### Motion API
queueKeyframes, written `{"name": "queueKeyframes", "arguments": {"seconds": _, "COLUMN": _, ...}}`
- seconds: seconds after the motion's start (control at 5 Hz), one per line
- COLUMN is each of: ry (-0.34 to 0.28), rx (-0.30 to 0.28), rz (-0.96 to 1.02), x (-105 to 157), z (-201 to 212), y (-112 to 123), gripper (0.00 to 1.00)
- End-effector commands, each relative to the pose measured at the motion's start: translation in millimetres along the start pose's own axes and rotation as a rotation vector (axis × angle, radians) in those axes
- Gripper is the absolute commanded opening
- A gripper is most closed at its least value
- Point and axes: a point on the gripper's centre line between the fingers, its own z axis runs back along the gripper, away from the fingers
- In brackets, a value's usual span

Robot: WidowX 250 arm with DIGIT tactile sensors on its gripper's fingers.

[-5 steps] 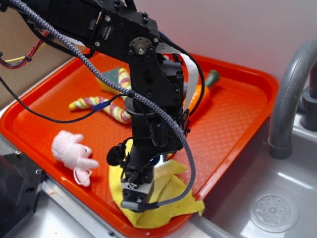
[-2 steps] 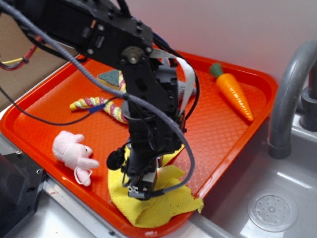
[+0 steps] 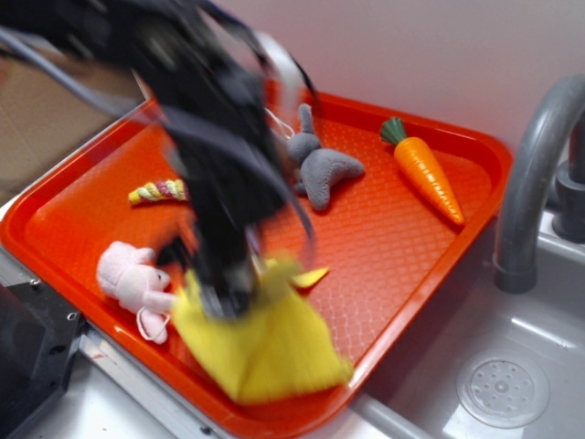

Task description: Grab the yellow cloth.

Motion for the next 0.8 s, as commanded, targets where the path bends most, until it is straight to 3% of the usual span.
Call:
{"name": "queueKeyframes", "arguments": {"seconds": 0.0, "ry": -0.179, "rx": 0.072, "rz": 0.481, "x": -62, "z": 104, "y": 19, "gripper": 0.0}}
{"name": "queueKeyframes", "arguments": {"seconds": 0.2, "ry": -0.118, "rx": 0.109, "rz": 0.541, "x": -64, "z": 156, "y": 18, "gripper": 0.0}}
{"name": "queueKeyframes", "arguments": {"seconds": 0.4, "ry": -0.054, "rx": 0.092, "rz": 0.608, "x": -62, "z": 190, "y": 23, "gripper": 0.0}}
{"name": "queueKeyframes", "arguments": {"seconds": 0.6, "ry": -0.026, "rx": 0.05, "rz": 0.655, "x": -60, "z": 185, "y": 29, "gripper": 0.0}}
